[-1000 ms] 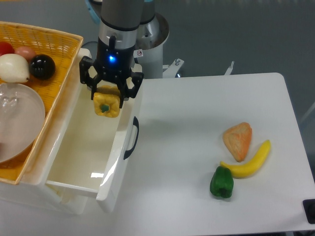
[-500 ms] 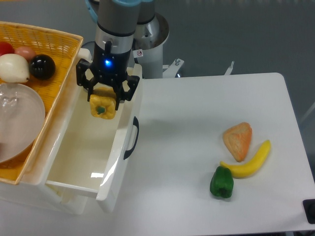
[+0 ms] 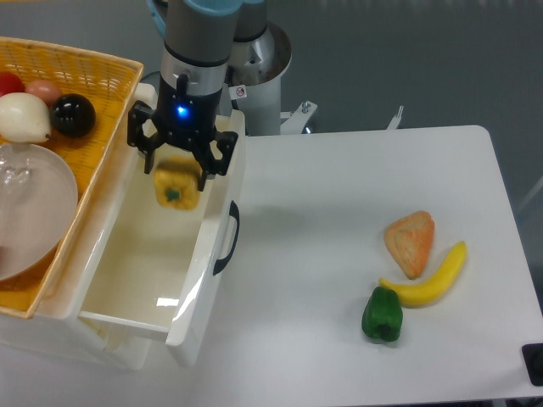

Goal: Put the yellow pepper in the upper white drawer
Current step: 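Lower the pepper into the drawer and open the gripper, then raise the open gripper away from the drawer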

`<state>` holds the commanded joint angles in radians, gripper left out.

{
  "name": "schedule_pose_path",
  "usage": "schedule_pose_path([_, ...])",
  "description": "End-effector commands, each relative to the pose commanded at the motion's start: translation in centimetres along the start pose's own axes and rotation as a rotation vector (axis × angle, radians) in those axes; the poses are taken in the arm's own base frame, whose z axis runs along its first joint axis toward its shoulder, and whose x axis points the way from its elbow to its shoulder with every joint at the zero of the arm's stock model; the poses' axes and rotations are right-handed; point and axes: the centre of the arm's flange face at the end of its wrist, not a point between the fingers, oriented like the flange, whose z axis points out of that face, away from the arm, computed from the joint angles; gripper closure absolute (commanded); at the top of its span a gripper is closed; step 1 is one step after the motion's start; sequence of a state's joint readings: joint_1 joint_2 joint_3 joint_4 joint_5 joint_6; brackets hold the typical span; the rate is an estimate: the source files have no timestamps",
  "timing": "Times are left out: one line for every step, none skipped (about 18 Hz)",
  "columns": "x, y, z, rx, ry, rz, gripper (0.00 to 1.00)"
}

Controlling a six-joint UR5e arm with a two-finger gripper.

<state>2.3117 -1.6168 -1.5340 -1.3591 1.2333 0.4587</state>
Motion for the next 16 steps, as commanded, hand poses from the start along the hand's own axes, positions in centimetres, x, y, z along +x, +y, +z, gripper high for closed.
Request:
schedule_pose_path([0.0,0.0,0.0,0.0,0.0,0.0,0.0])
schedule_pose_path([0.1,0.0,0.0,0.0,0.0,0.001,0.0])
schedule_pose_path([0.3,-0.1,0.0,-0.001,0.001,0.004,0.0])
schedule_pose_path([0.2,0.0,0.0,-0.001,0.001,0.003,0.0])
schedule_pose_path([0.2,-0.1,0.0,0.002,0.0,0.01,0.0])
schedule_pose_path([-0.1,-0.1,-0.1,0.003,-0.004,0.025,0.0])
schedule_pose_path([-0.5,-0.1,-0.3,0.009,-0.01,0.054,0.0])
schedule_pose_path([-0.7,-0.1,-0.4,0.01,-0.014,0.091,0.0])
schedule_pose_path([-1.4,0.0,-0.6,0.016,-0.02,0.121,0.0])
schedule_pose_path([-1.9,0.1,-0.7,0.017,-0.024,0.152,0.0])
schedule_pose_path([-2.5,0.1,-0.8,0.019,-0.031,0.189,0.0])
schedule_pose_path([-2.8,0.1,-0.6,0.017,-0.033,0.219,0.0])
schedule_pose_path([-3.3,0.0,-0.3,0.015,-0.034,0.233,0.0])
schedule_pose_path([-4.3,0.1,-0.6,0.021,-0.049,0.232,0.0])
schedule_pose_path([-5.1,0.2,-0.7,0.02,-0.066,0.252,0.0])
schedule_pose_path([-5.7,0.3,-0.6,0.007,-0.086,0.299,0.0])
